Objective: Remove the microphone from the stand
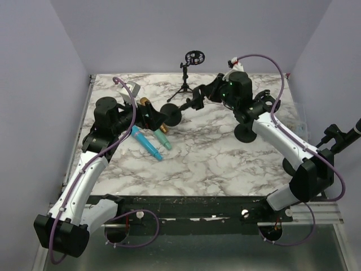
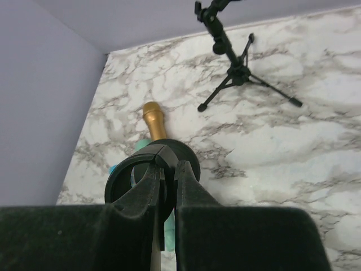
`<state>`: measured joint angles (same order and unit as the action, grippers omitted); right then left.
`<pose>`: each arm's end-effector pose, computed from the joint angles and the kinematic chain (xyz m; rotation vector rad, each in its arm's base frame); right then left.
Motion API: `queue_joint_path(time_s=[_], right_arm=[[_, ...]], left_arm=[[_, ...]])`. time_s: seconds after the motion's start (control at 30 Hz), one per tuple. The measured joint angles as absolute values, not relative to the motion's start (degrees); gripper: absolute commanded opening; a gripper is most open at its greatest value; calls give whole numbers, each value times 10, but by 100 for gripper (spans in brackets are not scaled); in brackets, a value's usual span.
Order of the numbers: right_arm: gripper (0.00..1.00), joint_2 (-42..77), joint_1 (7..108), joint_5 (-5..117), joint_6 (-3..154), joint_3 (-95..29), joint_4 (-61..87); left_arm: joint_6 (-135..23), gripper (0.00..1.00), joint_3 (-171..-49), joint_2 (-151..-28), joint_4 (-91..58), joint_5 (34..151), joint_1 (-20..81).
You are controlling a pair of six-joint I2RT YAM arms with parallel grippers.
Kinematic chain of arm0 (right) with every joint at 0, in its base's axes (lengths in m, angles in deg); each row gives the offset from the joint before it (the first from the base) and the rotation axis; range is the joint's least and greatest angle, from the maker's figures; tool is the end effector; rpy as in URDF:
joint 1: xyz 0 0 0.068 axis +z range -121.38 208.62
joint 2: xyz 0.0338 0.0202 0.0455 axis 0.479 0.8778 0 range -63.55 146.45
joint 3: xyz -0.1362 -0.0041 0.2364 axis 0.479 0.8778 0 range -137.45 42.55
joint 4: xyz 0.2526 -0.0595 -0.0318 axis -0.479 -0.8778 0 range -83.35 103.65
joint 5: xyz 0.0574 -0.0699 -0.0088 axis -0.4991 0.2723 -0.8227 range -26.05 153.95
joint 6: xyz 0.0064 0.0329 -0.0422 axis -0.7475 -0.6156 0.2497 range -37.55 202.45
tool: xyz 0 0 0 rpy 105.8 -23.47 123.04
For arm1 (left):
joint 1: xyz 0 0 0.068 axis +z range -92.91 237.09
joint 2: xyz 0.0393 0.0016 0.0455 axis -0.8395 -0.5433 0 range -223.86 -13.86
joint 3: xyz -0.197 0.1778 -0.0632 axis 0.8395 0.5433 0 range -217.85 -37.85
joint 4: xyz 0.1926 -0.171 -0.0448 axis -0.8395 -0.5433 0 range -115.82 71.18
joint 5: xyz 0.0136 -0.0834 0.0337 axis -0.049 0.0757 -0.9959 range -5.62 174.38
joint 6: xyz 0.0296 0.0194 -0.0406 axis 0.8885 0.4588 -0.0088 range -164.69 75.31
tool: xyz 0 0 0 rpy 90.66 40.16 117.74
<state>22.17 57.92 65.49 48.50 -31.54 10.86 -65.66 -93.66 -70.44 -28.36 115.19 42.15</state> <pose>0.3131 0.1746 0.3588 0.0964 1.8861 0.7462 0.2111 -0.0752 0.3719 0.3135 1.7901 -0.9199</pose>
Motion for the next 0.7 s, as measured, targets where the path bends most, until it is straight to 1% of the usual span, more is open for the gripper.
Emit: queue_joint_path(time_s=[0.17, 0.37, 0.5, 0.7], right_arm=[[0, 278, 579, 725, 564, -413, 51], [0, 374, 574, 818, 648, -537, -33], [1, 439, 558, 852, 686, -622, -84], [1, 503, 518, 880, 719, -712, -136]], left_arm=[[-657, 99, -935, -707, -284, 1148, 424], [-657, 98, -935, -710, -284, 1143, 425], [-657, 99, -935, -714, -284, 1143, 425], [-657, 98, -935, -714, -284, 1143, 425]])
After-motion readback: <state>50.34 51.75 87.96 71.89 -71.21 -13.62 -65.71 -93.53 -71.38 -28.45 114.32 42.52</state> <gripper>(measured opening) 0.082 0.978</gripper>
